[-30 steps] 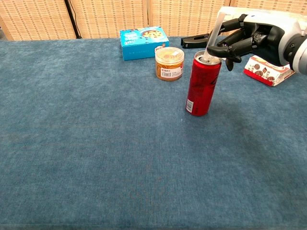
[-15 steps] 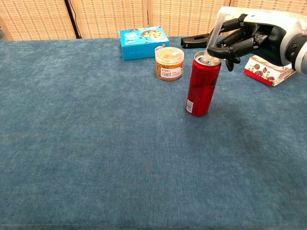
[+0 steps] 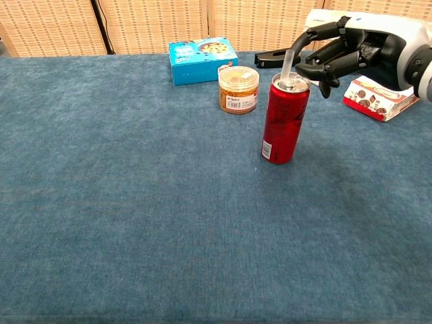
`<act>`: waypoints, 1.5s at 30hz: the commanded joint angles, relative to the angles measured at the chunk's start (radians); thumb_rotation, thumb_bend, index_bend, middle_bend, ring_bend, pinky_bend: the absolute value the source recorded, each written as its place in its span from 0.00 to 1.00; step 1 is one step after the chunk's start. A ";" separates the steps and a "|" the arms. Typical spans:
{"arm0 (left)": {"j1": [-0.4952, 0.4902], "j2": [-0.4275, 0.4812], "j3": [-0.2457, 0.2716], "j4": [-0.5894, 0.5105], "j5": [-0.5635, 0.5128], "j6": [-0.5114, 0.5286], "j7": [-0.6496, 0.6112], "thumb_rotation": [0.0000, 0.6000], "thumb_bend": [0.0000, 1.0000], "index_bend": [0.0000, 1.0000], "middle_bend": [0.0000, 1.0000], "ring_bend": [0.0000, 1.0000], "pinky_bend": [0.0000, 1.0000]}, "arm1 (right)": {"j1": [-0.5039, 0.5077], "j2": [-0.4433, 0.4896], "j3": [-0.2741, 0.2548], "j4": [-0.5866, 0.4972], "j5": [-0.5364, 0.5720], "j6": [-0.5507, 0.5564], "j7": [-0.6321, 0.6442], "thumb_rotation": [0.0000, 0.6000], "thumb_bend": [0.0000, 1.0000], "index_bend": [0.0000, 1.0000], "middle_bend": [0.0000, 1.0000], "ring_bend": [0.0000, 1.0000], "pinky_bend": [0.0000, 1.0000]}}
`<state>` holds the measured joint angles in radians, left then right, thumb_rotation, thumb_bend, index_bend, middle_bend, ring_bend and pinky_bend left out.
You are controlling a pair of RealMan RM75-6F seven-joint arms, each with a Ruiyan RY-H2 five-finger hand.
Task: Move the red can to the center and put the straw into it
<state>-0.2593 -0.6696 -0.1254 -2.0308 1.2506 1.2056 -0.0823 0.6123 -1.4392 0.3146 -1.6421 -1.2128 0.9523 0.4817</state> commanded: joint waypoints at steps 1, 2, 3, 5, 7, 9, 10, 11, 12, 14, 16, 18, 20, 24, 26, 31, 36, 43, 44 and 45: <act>0.000 0.001 0.000 0.000 0.001 0.000 -0.001 1.00 0.30 0.00 0.00 0.00 0.00 | 0.000 0.001 0.000 -0.001 -0.002 0.002 0.001 1.00 0.47 0.45 0.77 0.78 0.62; 0.001 0.001 0.000 -0.001 0.002 0.001 -0.002 1.00 0.30 0.00 0.00 0.00 0.00 | -0.001 0.003 0.000 -0.002 -0.003 0.003 0.001 1.00 0.47 0.44 0.77 0.78 0.62; 0.001 0.001 0.001 -0.001 0.002 0.001 -0.002 1.00 0.30 0.00 0.00 0.00 0.00 | -0.001 0.004 -0.001 -0.003 -0.005 0.004 0.001 1.00 0.47 0.44 0.77 0.78 0.62; 0.001 0.002 0.001 -0.002 0.003 0.001 -0.003 1.00 0.30 0.00 0.00 0.00 0.00 | -0.003 0.007 -0.002 -0.006 -0.009 0.008 -0.001 1.00 0.47 0.44 0.77 0.78 0.62; 0.001 0.002 0.001 -0.002 0.004 0.002 -0.004 1.00 0.30 0.00 0.00 0.00 0.00 | -0.005 0.012 -0.001 -0.011 -0.011 0.014 -0.003 1.00 0.47 0.44 0.77 0.78 0.62; 0.001 0.002 0.001 -0.004 0.005 0.002 -0.004 1.00 0.30 0.00 0.00 0.00 0.00 | -0.008 0.017 0.001 -0.018 -0.013 0.022 -0.004 1.00 0.47 0.44 0.77 0.78 0.62; 0.002 0.003 0.001 -0.004 0.006 0.003 -0.005 1.00 0.30 0.00 0.00 0.00 0.00 | -0.011 0.021 0.001 -0.022 -0.014 0.028 -0.008 1.00 0.47 0.44 0.77 0.78 0.62; 0.003 0.004 0.001 -0.005 0.007 0.005 -0.006 1.00 0.30 0.00 0.00 0.00 0.00 | -0.016 0.032 0.001 -0.031 -0.022 0.041 -0.019 1.00 0.47 0.44 0.77 0.78 0.62; 0.004 0.006 0.002 -0.007 0.008 0.007 -0.007 1.00 0.30 0.00 0.00 0.00 0.00 | -0.022 0.045 -0.001 -0.045 -0.027 0.052 -0.033 1.00 0.47 0.44 0.77 0.78 0.62; 0.008 0.009 0.002 -0.009 0.012 0.012 -0.010 1.00 0.30 0.00 0.00 0.00 0.00 | -0.030 0.064 -0.003 -0.056 -0.039 0.077 -0.074 1.00 0.47 0.44 0.76 0.78 0.62; 0.012 0.013 0.003 -0.011 0.017 0.020 -0.014 1.00 0.30 0.00 0.00 0.00 0.00 | -0.039 0.081 -0.007 -0.060 -0.055 0.113 -0.136 1.00 0.47 0.44 0.76 0.78 0.62; 0.019 0.017 0.004 -0.014 0.023 0.029 -0.018 1.00 0.30 0.00 0.00 0.00 0.00 | -0.051 0.100 -0.007 -0.062 -0.070 0.160 -0.202 1.00 0.47 0.44 0.74 0.77 0.62; 0.024 0.019 0.007 -0.015 0.029 0.036 -0.019 1.00 0.30 0.00 0.00 0.00 0.00 | -0.064 0.111 -0.008 -0.056 -0.085 0.207 -0.263 1.00 0.46 0.43 0.71 0.74 0.60; 0.037 0.010 0.013 -0.009 0.040 0.057 -0.014 1.00 0.30 0.00 0.00 0.00 0.00 | -0.089 0.152 -0.026 -0.060 -0.114 0.254 -0.350 1.00 0.44 0.34 0.45 0.42 0.39; 0.046 -0.001 0.019 -0.002 0.049 0.071 -0.012 1.00 0.30 0.00 0.00 0.00 0.00 | -0.106 0.194 -0.042 -0.070 -0.126 0.264 -0.398 1.00 0.42 0.26 0.27 0.22 0.22; 0.088 -0.060 0.048 0.047 0.099 0.130 -0.009 1.00 0.28 0.00 0.00 0.00 0.00 | -0.189 0.288 -0.108 -0.069 -0.164 0.346 -0.551 1.00 0.05 0.02 0.00 0.00 0.00; 0.126 -0.122 0.076 0.103 0.134 0.170 -0.022 1.00 0.15 0.00 0.00 0.00 0.00 | -0.259 0.314 -0.164 -0.051 -0.193 0.406 -0.583 1.00 0.00 0.00 0.00 0.00 0.00; 0.169 -0.235 0.093 0.206 0.159 0.230 -0.049 1.00 0.10 0.00 0.00 0.00 0.00 | -0.370 0.246 -0.229 0.099 -0.272 0.562 -0.547 1.00 0.00 0.00 0.00 0.00 0.00; 0.170 -0.247 0.092 0.219 0.158 0.232 -0.047 1.00 0.10 0.00 0.00 0.00 0.00 | -0.379 0.233 -0.232 0.120 -0.281 0.579 -0.538 1.00 0.00 0.00 0.00 0.00 0.00; 0.171 -0.259 0.092 0.229 0.156 0.231 -0.046 1.00 0.10 0.00 0.00 0.00 0.00 | -0.388 0.221 -0.235 0.140 -0.288 0.593 -0.531 1.00 0.00 0.00 0.00 0.00 0.00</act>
<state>-0.0961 -0.9075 -0.0349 -1.8219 1.4057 1.4274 -0.1256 0.2587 -1.1836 0.0988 -1.5515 -1.4713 1.5051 -0.0727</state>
